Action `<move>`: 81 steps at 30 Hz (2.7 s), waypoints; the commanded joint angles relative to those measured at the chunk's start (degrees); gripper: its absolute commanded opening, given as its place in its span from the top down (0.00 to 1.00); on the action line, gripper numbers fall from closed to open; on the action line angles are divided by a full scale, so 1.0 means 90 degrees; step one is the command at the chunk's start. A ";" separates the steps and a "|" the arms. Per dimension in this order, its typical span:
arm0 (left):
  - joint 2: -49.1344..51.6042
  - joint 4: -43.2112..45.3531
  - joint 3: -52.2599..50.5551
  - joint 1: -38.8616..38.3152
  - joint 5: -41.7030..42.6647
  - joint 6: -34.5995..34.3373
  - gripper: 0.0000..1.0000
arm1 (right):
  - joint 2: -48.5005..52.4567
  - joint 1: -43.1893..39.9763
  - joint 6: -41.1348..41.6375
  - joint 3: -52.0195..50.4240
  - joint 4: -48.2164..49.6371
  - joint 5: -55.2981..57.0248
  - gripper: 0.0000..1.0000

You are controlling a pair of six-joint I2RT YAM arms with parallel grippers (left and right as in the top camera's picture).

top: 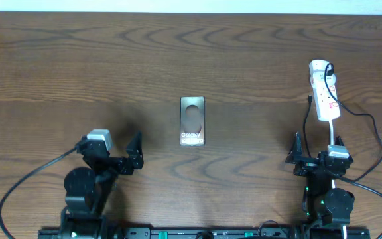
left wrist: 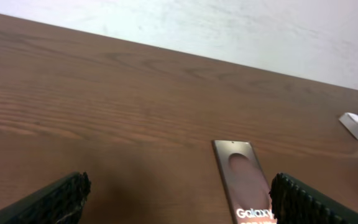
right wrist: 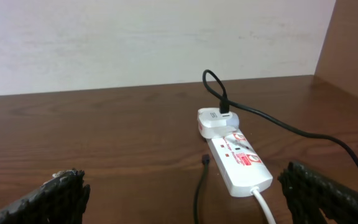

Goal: Plug charger to phone and switch on socket
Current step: 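Move the left gripper over the silver phone on the table, then lower the left gripper and close it on the phone's top edge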

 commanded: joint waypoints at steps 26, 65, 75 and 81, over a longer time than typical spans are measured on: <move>0.3733 -0.1447 0.2773 -0.3109 -0.2674 -0.0078 0.05 | -0.0036 -0.0015 -0.0073 -0.0029 -0.0017 -0.0007 0.01; 0.6506 -0.1110 0.4262 -0.3548 -0.2450 -0.1620 0.05 | -0.0036 -0.0015 -0.0073 -0.0029 -0.0017 -0.0007 0.01; 0.6725 -0.1190 0.4634 -0.3223 -0.2448 -0.1763 0.02 | -0.0036 -0.0015 -0.0073 -0.0029 -0.0017 -0.0007 0.01; 0.7849 -0.1785 0.5843 -0.3223 -0.2455 -0.1472 0.02 | -0.0036 -0.0015 -0.0073 -0.0029 -0.0017 -0.0007 0.00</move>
